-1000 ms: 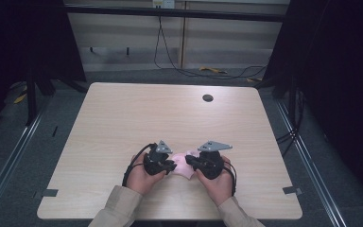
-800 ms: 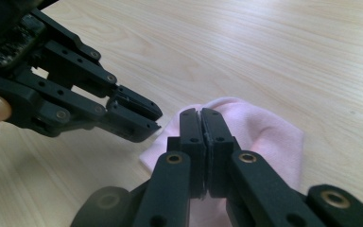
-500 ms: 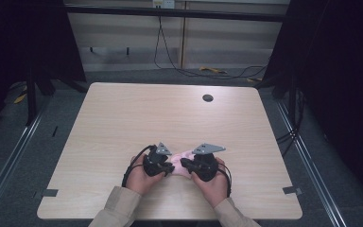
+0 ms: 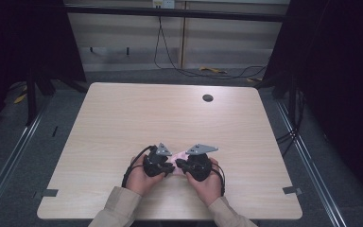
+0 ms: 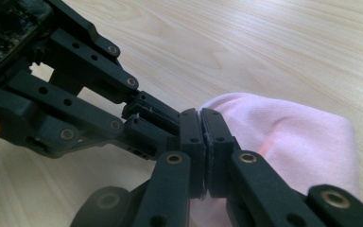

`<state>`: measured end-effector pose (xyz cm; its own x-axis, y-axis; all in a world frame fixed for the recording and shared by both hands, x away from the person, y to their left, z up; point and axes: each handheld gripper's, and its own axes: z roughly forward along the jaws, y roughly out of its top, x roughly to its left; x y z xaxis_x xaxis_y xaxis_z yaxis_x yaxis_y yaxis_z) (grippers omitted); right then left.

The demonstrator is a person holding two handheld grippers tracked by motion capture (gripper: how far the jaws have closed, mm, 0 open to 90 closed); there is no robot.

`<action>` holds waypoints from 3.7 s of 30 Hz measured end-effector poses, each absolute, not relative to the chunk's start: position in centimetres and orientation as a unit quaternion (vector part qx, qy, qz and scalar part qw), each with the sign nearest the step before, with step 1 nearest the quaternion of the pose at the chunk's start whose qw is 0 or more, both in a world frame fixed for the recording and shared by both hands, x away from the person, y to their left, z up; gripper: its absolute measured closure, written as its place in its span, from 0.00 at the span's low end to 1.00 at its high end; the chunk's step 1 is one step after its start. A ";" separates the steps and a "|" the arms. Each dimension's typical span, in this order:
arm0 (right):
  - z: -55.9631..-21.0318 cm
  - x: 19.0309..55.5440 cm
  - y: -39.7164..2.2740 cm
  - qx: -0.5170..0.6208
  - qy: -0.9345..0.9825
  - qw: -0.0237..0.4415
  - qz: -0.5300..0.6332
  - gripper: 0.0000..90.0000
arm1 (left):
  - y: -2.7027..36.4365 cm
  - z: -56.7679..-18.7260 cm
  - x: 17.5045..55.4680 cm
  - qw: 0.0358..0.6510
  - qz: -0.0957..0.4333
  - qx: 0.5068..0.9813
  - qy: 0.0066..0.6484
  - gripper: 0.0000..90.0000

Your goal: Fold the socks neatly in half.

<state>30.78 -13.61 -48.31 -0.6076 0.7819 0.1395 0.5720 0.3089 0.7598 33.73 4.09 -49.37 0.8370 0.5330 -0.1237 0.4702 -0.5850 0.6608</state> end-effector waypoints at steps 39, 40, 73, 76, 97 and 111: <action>-49.2 31.6 -12.6 0.419 0.805 0.112 0.406 0.90 | 5.3 -49.4 33.8 0.360 0.035 0.889 0.281 0.89; -49.1 31.6 -12.6 0.420 0.804 0.111 0.407 0.88 | 5.5 -49.4 33.8 0.356 0.036 0.890 0.283 0.89; -48.9 31.5 -13.3 0.415 0.819 0.140 0.371 0.93 | 6.9 -49.5 34.0 0.361 0.043 0.881 0.304 0.86; -48.9 31.6 -13.4 0.419 0.818 0.137 0.370 0.98 | 6.8 -49.5 34.0 0.359 0.043 0.883 0.298 0.86; -49.5 31.1 -11.7 0.402 0.818 0.093 0.400 0.99 | 6.7 -49.7 34.2 0.371 0.042 0.879 0.297 0.92; -47.1 31.1 -14.7 0.409 0.803 0.123 0.415 0.85 | 7.4 -47.6 34.4 0.396 0.056 0.858 0.322 0.90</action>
<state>31.07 -14.74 -47.10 -0.6343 0.7598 0.1425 0.5553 0.3195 0.7678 34.38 7.37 -47.57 0.7868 0.5966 -0.1582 0.5079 -0.4802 0.7151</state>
